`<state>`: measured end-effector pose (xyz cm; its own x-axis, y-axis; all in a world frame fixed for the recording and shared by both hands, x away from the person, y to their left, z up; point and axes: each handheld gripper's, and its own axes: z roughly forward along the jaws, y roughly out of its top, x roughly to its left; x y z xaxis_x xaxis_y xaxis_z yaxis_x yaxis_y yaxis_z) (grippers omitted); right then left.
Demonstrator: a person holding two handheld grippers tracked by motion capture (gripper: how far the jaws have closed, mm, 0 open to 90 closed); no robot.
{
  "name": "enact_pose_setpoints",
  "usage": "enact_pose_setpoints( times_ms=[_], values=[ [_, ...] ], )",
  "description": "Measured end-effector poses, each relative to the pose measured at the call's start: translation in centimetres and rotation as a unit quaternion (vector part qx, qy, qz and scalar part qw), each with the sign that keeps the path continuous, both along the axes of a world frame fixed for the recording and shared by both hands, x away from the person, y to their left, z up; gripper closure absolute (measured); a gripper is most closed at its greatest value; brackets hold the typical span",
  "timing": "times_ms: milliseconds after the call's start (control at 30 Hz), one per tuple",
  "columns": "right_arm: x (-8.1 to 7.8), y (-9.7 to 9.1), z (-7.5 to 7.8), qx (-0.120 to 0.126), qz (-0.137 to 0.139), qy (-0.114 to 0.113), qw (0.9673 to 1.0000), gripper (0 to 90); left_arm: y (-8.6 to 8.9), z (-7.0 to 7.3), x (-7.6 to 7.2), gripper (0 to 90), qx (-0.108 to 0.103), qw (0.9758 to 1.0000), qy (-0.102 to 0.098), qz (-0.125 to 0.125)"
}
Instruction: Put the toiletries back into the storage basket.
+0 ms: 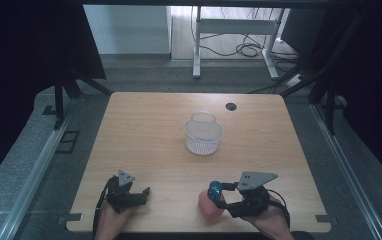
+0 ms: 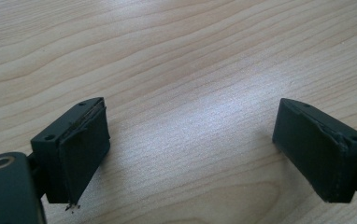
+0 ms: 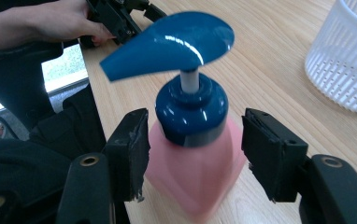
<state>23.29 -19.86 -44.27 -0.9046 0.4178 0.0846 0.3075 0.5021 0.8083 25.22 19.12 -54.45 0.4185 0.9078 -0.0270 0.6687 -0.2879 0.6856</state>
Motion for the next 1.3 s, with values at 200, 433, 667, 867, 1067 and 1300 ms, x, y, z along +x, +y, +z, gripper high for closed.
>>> enact_pose_setpoints(
  times_ms=[200, 433, 667, 867, 1067, 1300],
  values=[
    [0.3, 0.7, 0.1, 0.001, 0.005, -0.002, 1.0, 43.3, 0.0, 0.0, 0.0, 10.6, 0.0, 1.0, 0.0, 0.0],
    [0.7, 1.3, 0.1, -0.006, 0.008, -0.007, 0.9999, 45.2, 0.0, 0.0, 0.0, 10.6, 0.0, 1.0, 0.0, 0.0],
    [0.7, 1.6, 0.0, -0.012, 0.015, -0.017, 0.9997, 51.5, 0.0, 0.0, 0.0, 10.6, 0.0, 1.0, 0.0, 0.0],
    [0.6, 1.6, 0.1, -0.014, 0.012, -0.025, 0.9995, 52.8, 0.0, 0.0, 0.0, 10.6, 0.0, 1.0, 0.0, 0.0],
    [0.7, 1.5, 0.3, -0.012, 0.016, -0.015, 0.9997, 53.1, 0.0, 0.0, 0.0, 10.6, 0.0, 1.0, 0.0, 0.0],
    [1.0, 1.5, 1.2, -0.015, 0.014, -0.022, 0.9996, 53.0, 0.0, 0.0, 0.0, 10.6, 0.0, 1.0, 0.0, 0.0]
  ],
)
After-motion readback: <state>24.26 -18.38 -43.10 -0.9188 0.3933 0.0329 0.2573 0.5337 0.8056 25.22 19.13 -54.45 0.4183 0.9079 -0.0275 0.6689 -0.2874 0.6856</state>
